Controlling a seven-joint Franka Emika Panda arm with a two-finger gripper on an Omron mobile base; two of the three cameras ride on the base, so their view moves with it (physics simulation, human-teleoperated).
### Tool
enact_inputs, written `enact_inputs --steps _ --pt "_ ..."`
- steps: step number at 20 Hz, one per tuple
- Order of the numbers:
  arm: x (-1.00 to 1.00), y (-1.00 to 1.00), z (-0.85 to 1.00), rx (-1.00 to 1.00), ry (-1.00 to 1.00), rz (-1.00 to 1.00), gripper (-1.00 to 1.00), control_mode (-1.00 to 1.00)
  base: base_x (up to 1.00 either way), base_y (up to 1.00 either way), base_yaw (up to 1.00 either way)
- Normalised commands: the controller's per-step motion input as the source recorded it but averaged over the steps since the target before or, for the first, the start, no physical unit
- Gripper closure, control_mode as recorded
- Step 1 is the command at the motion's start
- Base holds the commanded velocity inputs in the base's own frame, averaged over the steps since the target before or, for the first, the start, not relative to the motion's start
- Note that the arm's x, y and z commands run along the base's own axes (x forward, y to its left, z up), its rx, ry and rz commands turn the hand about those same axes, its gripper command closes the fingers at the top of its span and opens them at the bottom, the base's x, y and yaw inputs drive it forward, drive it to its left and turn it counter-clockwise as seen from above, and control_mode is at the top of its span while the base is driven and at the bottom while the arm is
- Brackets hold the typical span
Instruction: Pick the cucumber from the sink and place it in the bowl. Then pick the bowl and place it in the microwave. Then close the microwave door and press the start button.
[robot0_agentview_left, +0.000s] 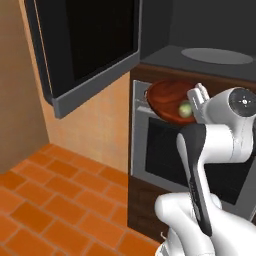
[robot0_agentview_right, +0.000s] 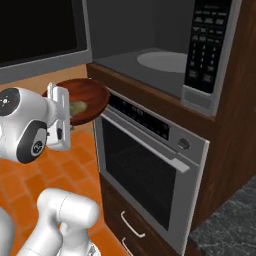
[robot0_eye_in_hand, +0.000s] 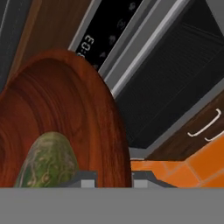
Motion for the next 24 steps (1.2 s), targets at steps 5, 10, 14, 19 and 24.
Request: enact_inputs --steps 5,10,14,19,24 --pt "0.0 0.0 0.0 0.0 0.0 0.0 1.0 1.0 0.02 0.0 -0.29" --pt "-0.12 0.0 0.19 0.0 -0.05 -0.08 1.0 -1.0 0.0 0.0 -0.17" --pt "-0.14 0.0 0.57 0.01 -0.21 -0.19 1.0 -1.0 0.0 0.0 0.0" --pt "0.04 -0.13 0.67 0.04 -0.16 -0.13 1.0 -1.0 0.0 0.0 0.0" --pt "0.39 -0.38 0.55 0.01 -0.03 -0.15 1.0 -1.0 0.0 0.0 0.0"
